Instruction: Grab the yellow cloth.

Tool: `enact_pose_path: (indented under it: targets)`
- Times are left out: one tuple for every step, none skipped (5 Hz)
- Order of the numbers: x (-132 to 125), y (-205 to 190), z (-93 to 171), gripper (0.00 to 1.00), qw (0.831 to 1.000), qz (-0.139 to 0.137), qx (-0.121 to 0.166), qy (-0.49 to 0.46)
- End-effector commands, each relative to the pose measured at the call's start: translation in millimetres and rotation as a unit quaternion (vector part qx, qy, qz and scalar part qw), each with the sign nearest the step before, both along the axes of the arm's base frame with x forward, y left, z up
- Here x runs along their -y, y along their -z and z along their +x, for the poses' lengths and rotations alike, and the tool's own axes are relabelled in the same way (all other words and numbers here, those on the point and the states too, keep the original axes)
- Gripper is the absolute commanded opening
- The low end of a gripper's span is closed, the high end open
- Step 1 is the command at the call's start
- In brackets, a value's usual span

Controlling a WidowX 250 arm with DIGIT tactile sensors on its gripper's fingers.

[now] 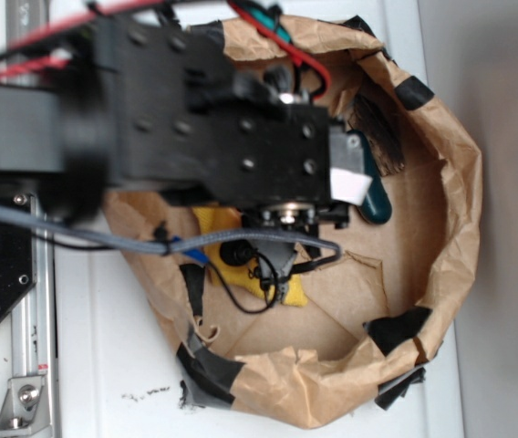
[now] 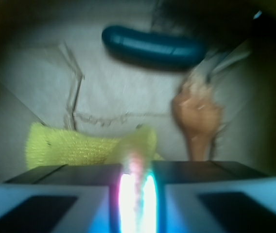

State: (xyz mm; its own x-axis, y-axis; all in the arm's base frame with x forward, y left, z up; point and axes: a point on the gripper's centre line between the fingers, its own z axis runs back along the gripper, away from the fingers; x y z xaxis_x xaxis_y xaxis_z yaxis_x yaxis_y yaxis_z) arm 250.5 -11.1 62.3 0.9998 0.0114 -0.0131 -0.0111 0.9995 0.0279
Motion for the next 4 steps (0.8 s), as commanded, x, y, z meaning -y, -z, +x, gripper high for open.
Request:
enact_pose_path:
  targets:
    - [-1, 37, -23, 1.0, 1.0, -0.017, -0.01, 0.0]
    - [-3, 61, -31, 1.0, 0.999, -0.03, -0.026, -0.005]
    - [0, 70, -32, 1.0, 0.999, -0.011, -0.035, -0.002]
    - [0, 67, -32, 0.0, 0.999, 0.014, -0.032, -0.008]
